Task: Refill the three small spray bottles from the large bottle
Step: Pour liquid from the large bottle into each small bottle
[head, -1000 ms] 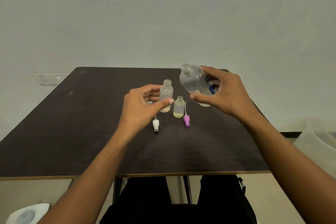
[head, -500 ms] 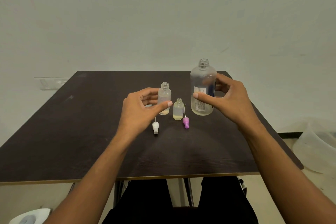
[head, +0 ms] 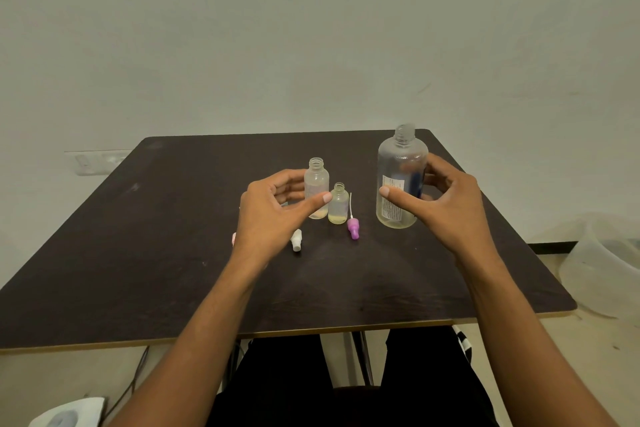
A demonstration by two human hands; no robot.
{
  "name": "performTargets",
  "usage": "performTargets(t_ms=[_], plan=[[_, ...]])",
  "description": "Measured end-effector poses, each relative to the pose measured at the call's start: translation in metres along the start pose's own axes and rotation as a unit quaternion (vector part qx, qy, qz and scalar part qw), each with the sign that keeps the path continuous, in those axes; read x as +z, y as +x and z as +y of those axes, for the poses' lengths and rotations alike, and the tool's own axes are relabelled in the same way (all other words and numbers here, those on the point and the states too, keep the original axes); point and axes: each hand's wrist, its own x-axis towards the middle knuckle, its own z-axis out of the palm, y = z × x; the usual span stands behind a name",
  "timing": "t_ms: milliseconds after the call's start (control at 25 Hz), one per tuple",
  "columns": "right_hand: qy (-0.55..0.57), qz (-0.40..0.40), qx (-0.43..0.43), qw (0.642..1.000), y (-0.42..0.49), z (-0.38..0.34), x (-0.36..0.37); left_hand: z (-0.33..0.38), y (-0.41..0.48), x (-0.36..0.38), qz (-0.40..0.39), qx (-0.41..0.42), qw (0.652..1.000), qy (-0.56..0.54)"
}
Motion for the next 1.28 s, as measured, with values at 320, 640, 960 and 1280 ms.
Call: performTargets(t_ms=[320,640,960,1280], plan=[[0.006,0.000,0.012,1.000,-0.004,0.004,0.001,-0.002,-0.001,-0.001,0.004,0.002,1.000,0.011],[0.005,-0.009,0.007,1.000,-0.005,0.012,0.004,-0.014,0.000,-0.031,0.040,-0.001,0.999,0.022],[0.012,-0.019,0.017,1.000,-0.008,0.017,0.007,-0.055,0.019,-0.081,0.106,-0.047,0.990,0.077],[0.026,-0.018,0.034,0.999,-0.015,0.018,0.009,-0.100,0.029,-0.105,0.146,-0.093,0.980,0.100]])
